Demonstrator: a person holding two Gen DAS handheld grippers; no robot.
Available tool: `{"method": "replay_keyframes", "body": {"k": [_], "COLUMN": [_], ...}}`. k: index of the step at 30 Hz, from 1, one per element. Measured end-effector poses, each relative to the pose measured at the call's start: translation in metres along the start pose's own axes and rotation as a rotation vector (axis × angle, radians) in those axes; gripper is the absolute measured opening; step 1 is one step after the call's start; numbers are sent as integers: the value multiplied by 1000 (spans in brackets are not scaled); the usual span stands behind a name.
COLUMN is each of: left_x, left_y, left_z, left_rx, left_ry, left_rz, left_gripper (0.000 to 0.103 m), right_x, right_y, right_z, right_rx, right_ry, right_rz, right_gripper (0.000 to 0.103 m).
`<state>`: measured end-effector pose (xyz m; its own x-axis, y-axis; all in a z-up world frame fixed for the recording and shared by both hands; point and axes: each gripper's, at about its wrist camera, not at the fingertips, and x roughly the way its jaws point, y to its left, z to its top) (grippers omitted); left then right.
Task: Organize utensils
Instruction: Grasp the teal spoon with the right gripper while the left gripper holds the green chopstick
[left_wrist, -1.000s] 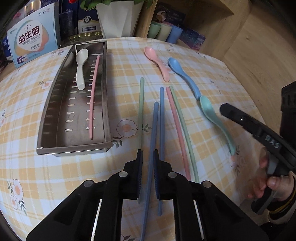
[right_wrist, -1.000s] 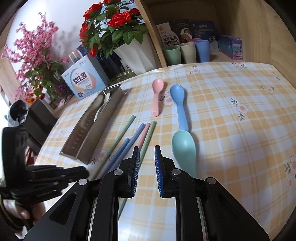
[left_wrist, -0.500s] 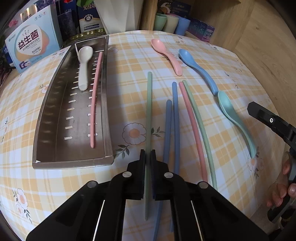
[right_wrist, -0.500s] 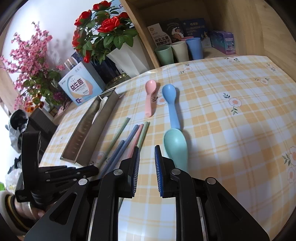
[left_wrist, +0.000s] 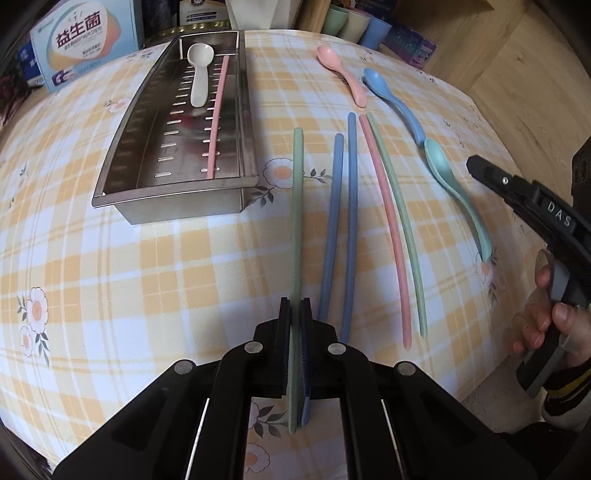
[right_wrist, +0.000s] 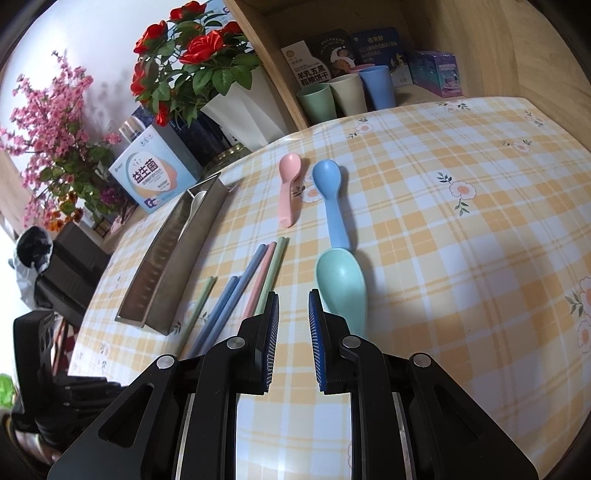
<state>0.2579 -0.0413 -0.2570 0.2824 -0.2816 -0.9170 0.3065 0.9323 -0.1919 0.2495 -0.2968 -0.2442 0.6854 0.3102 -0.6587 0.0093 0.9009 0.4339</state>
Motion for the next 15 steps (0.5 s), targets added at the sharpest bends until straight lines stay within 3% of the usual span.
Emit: {"method": "replay_keyframes", "body": {"k": [10, 15], "left_x": [8, 13], "left_y": [-4, -13], "left_z": [27, 45], "left_rx": [24, 61], "left_ry": [-30, -47], "left_rz": [32, 53], "left_gripper": [6, 12], "right_x": [-1, -1], "right_y": [-4, -6], "right_z": [0, -1], "right_rx": [14, 23], "right_ry": [-4, -1], "right_rz": [3, 1], "right_gripper": [17, 17]}}
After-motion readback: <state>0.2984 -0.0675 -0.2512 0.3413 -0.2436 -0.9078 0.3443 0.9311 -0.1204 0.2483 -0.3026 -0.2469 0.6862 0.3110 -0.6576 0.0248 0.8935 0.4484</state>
